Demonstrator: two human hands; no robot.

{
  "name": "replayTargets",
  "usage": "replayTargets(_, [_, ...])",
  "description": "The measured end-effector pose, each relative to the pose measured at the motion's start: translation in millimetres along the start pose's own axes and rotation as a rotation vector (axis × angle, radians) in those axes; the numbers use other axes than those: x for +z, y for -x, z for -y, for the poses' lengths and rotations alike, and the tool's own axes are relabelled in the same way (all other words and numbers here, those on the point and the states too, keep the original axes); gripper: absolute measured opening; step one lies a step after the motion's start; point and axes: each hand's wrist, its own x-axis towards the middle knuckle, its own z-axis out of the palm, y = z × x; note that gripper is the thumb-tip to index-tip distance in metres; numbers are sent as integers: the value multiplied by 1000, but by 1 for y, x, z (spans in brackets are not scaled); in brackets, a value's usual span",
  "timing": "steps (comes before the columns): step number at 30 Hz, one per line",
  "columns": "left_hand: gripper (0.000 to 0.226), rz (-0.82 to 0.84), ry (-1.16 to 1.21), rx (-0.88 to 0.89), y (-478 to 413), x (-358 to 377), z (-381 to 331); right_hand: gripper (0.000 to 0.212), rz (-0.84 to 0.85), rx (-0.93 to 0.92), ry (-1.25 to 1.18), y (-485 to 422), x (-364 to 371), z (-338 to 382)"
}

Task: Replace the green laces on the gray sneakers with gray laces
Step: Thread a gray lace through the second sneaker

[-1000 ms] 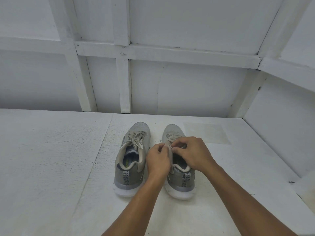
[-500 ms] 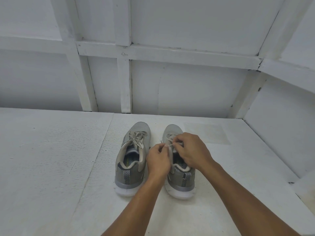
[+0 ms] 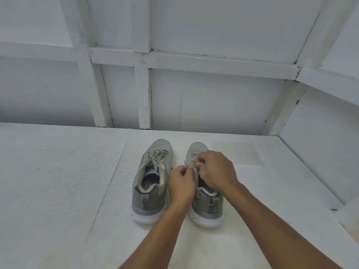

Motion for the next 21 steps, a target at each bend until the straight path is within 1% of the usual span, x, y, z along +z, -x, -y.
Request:
replayTargets(5, [20, -17, 2, -10, -1, 2, -3, 14, -17, 44, 53, 2, 3, 1])
replayTargets(10, [19, -30, -8, -14, -1, 2, -3, 17, -50, 21, 112, 4, 3, 6])
replayTargets(16, [21, 2, 7, -5, 2, 1, -5, 16, -27, -5, 116, 2, 5, 10])
replayTargets(21, [30, 5, 40, -54, -4, 0, -2, 21, -42, -45, 113, 1, 3, 5])
